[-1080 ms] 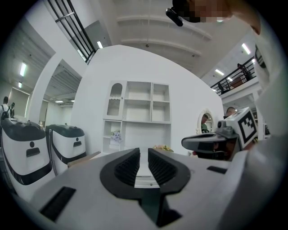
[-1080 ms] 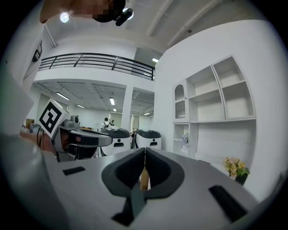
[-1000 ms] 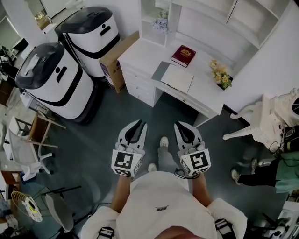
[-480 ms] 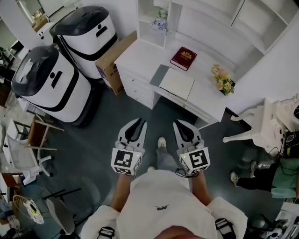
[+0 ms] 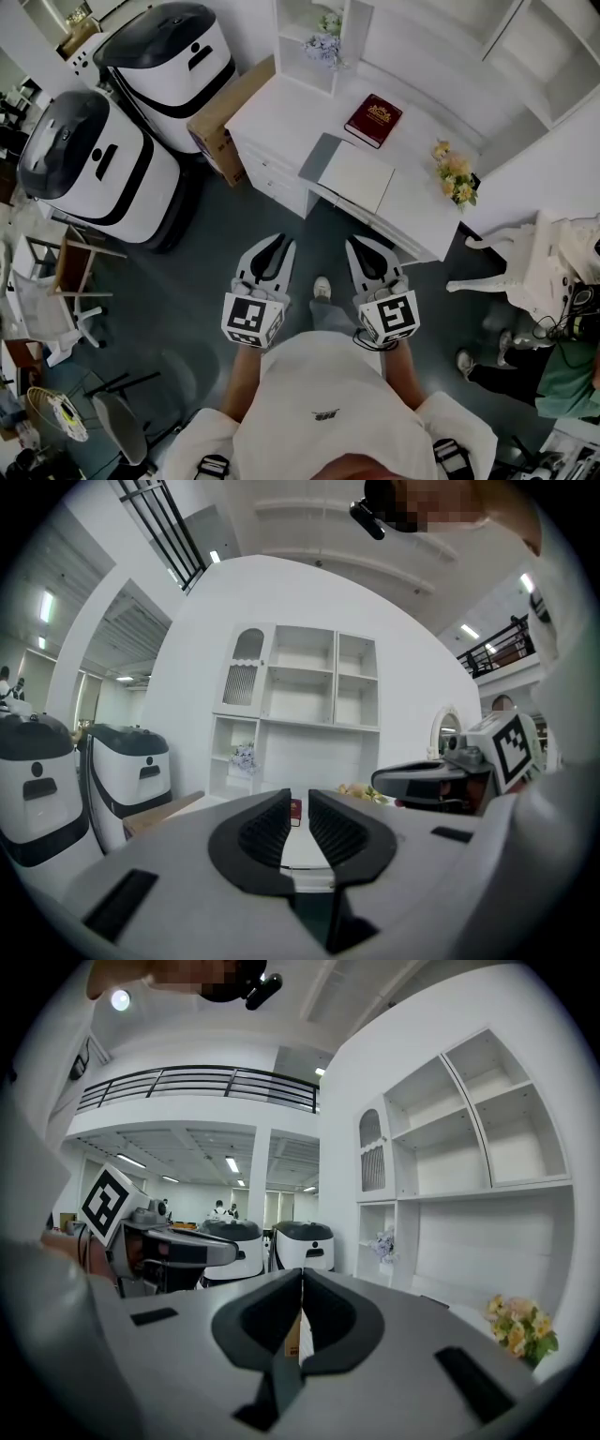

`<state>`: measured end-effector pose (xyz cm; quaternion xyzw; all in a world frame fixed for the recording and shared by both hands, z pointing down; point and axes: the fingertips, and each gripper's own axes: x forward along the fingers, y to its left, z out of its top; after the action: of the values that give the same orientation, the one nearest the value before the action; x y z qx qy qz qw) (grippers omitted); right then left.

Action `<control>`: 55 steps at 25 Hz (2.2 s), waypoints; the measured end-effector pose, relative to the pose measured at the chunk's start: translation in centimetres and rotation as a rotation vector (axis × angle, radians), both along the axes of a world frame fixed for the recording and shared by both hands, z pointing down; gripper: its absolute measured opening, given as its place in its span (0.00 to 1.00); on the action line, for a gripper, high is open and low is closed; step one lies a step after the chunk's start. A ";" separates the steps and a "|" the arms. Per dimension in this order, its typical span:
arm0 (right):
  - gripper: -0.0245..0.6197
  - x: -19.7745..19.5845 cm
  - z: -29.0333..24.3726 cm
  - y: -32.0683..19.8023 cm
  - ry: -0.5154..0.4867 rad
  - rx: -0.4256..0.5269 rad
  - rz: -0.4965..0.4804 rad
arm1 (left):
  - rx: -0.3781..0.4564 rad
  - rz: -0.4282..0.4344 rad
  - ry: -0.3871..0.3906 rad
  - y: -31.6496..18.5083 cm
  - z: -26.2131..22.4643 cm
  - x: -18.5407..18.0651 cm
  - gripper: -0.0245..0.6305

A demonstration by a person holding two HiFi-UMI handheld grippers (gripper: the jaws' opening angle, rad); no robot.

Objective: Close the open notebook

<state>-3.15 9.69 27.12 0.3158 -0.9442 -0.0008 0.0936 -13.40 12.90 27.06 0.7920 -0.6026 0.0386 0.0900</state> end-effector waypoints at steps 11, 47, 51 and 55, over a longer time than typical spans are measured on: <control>0.03 -0.6 2.4 -7.7 0.018 -0.053 -0.054 | -0.048 -0.028 -0.001 -7.5 2.1 0.1 0.04; 0.03 -5.2 14.2 -21.9 0.040 -0.234 0.025 | -0.235 0.078 0.028 -23.9 14.9 -3.2 0.04; 0.03 -6.2 15.8 -22.8 0.062 -0.251 0.054 | -0.269 0.114 0.047 -25.1 16.8 -4.3 0.04; 0.03 -6.9 17.3 -23.9 0.074 -0.270 0.082 | -0.301 0.142 0.050 -26.4 18.7 -5.1 0.04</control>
<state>-10.06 -14.18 44.47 0.3384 -0.9180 0.1183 0.1698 -18.53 -13.50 45.76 0.8110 -0.5300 0.1150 0.2193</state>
